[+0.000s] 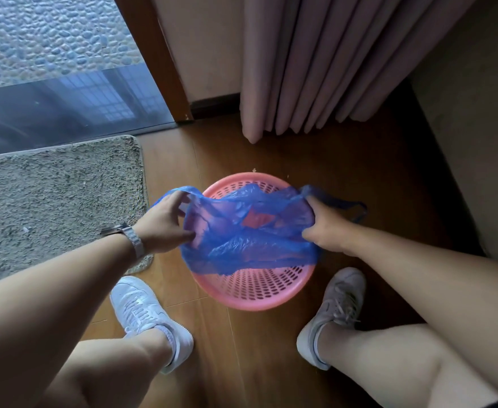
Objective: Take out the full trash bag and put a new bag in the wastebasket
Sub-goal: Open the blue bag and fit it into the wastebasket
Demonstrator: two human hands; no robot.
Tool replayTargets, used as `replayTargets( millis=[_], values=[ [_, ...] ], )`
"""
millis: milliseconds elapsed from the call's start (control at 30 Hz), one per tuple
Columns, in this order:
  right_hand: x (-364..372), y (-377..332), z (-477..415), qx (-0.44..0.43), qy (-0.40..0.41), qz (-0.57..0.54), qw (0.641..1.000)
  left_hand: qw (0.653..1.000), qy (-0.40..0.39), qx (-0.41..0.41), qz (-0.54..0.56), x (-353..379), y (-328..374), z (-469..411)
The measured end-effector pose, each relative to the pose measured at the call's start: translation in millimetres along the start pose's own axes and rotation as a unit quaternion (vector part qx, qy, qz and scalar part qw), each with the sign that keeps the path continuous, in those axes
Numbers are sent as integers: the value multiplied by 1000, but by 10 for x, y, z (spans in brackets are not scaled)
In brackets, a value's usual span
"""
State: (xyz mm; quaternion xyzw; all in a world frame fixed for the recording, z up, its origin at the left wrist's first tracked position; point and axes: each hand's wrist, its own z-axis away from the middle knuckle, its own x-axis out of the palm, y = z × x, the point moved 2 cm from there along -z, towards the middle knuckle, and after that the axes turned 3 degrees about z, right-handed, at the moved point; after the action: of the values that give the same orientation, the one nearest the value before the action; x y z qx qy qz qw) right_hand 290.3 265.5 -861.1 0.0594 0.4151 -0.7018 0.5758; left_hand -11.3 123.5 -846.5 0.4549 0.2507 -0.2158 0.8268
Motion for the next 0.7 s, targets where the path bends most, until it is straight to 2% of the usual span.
replayTargets(
  millis=[200,267,367,467,633,700],
  values=[
    [27,91,27,-4,-58,80,995,997,-71,-10,-4,117,53,32],
    [8,83,38,-16,-53,111,992,998,-60,-9,-12,130,65,24],
    [-78,17,71,-49,21,188,981,993,35,57,-93,104,145,28],
    [-134,-77,99,-130,93,197,967,978,83,121,-150,117,284,62],
    [-75,-242,165,-270,154,194,931,977,63,154,-134,215,419,67],
    [-30,-256,167,-280,141,197,929,974,53,167,-147,232,420,84]
  ],
)
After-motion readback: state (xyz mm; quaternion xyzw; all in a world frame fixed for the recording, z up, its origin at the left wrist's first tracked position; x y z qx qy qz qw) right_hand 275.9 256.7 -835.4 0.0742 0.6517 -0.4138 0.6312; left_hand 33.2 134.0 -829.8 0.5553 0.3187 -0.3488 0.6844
